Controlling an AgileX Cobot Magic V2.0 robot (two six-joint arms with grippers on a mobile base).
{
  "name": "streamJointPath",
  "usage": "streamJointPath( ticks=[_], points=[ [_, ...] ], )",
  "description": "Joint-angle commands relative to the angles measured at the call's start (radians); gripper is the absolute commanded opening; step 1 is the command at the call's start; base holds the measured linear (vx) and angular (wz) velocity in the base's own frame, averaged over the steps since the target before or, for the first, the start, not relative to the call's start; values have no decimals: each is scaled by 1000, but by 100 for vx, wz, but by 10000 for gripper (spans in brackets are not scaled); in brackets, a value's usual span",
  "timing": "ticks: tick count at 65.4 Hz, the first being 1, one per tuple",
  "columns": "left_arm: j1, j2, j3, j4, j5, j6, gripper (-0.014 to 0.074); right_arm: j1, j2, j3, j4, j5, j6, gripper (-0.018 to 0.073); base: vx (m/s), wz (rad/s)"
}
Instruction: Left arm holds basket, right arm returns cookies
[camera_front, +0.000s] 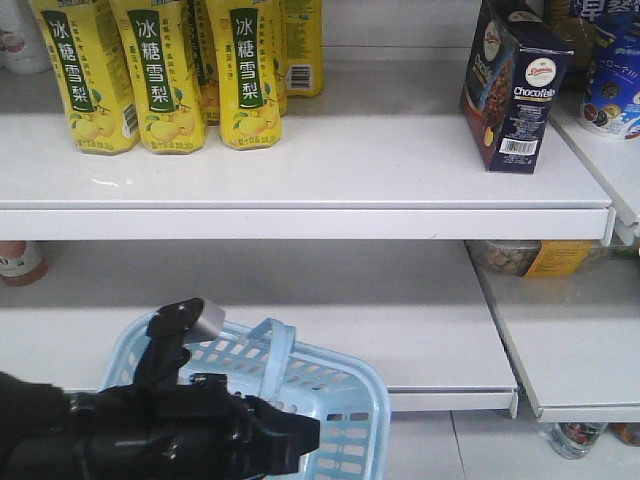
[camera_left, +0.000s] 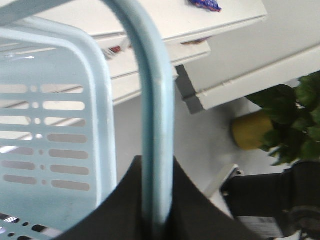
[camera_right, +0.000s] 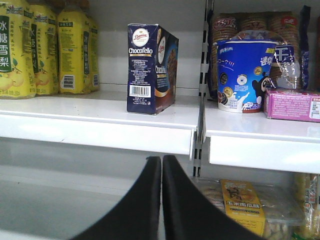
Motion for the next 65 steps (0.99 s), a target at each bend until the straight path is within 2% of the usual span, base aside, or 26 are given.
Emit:
streamJointPath(
  ticks=[1,9,14,18,34,43,49,55,65],
  points=[
    [-1,-115,14,108,-84,38,-6,-1,10,-30,19,30,-8,-9,0,0],
    [-1,-208,73,281,-112,33,-6,-1,10,-30,19,31,-8,-9,0,0],
    [-1,-258,117,358,-146,-4,-6,-1,10,-30,19,31,-8,-9,0,0],
    [-1,-303,157,416,-184,-74,-6,-1,10,-30,19,31,-8,-9,0,0],
    [8,-499,328,682,-367,-454,-6,-1,10,-30,19,31,-8,-9,0,0],
    [95,-612,412,854,-409,-646,-6,-1,10,-30,19,31,-8,-9,0,0],
    [165,-678,461,1007,-424,-714,-6,-1,10,-30,19,31,-8,-9,0,0],
    [231,-746,500,1096,-427,-732,-6,-1,10,-30,19,31,-8,-9,0,0],
    [340,-844,575,1148,-479,-732,-6,-1,10,-30,19,31,-8,-9,0,0]
  ],
)
